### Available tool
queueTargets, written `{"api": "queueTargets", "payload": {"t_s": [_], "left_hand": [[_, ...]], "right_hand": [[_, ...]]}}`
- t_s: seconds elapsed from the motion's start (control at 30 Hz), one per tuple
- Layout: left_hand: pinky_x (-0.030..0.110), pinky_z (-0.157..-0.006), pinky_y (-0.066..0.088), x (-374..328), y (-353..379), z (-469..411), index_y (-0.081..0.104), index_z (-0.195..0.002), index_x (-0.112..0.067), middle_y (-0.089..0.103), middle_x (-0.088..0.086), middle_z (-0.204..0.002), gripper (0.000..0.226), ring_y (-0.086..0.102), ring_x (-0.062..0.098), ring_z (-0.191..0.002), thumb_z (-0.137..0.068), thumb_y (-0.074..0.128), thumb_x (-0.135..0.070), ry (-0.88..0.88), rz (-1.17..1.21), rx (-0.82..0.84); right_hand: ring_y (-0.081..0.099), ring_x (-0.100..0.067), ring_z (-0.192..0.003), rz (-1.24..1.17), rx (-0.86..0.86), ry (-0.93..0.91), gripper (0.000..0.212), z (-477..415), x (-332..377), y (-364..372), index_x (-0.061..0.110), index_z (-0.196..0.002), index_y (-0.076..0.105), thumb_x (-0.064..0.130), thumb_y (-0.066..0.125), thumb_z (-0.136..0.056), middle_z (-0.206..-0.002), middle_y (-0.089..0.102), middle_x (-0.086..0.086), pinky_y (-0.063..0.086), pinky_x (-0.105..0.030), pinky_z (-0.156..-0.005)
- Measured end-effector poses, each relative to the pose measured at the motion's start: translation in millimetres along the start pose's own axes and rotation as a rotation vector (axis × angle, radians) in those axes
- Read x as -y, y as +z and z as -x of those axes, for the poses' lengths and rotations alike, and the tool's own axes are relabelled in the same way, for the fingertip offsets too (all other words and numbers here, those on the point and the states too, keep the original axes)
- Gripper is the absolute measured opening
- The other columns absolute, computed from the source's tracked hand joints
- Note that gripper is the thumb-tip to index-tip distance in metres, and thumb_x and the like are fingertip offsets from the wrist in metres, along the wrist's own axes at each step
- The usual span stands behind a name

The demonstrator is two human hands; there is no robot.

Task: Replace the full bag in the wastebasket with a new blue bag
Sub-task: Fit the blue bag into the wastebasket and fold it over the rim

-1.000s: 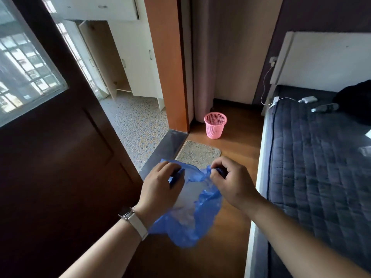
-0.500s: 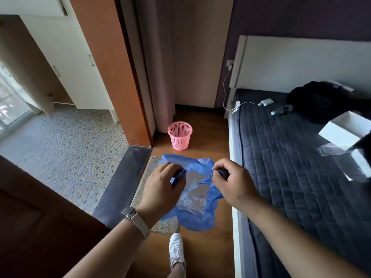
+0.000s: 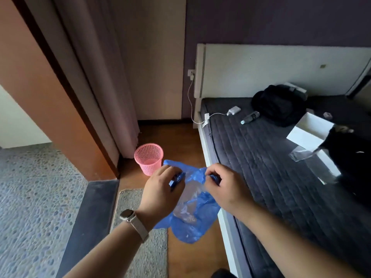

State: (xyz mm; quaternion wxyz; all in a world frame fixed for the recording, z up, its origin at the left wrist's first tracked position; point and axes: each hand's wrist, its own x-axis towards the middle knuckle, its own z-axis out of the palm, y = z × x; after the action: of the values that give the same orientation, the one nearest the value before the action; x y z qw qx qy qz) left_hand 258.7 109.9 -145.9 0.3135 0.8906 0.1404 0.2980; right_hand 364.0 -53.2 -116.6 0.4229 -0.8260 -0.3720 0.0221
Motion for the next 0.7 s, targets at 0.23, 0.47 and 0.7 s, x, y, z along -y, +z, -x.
{"api": "queueTargets", "payload": {"t_s": [0.23,0.47,0.7], "left_hand": [[0.019,-0.062,0.041,40.9,48.5,-94.6,0.065,-0.086,-0.014,0.061,-0.006,-0.081,0.022,0.052,0.007,-0.072,-0.086,0.053,-0.032,-0.037,0.0,0.027],[0.032,-0.064,0.049,80.4,98.5,-221.4,0.066,-0.088,-0.015,0.062,-0.006,-0.084,0.027,0.057,0.014,-0.076,-0.086,0.05,-0.037,-0.131,-0.119,0.028],[0.026,-0.063,0.044,101.1,126.7,-332.3,0.067,-0.086,-0.013,0.059,-0.007,-0.078,0.025,0.057,0.014,-0.072,-0.086,0.053,-0.034,-0.205,-0.206,-0.083]], "right_hand": [[0.053,-0.013,-0.061,-0.089,0.022,0.054,0.008,-102.8,-64.8,18.7,0.019,-0.076,0.058,0.012,0.056,-0.077,-0.068,0.058,0.006,0.044,-0.029,-0.055],[0.049,-0.009,-0.057,-0.177,0.083,-0.013,0.007,-251.5,-133.2,30.7,0.025,-0.076,0.056,0.018,0.053,-0.075,-0.063,0.052,0.011,0.042,-0.026,-0.053],[0.049,-0.006,-0.059,-0.164,0.221,-0.115,0.01,-384.7,-175.4,24.2,0.023,-0.08,0.058,0.013,0.059,-0.08,-0.066,0.053,0.013,0.04,-0.025,-0.055]]}}
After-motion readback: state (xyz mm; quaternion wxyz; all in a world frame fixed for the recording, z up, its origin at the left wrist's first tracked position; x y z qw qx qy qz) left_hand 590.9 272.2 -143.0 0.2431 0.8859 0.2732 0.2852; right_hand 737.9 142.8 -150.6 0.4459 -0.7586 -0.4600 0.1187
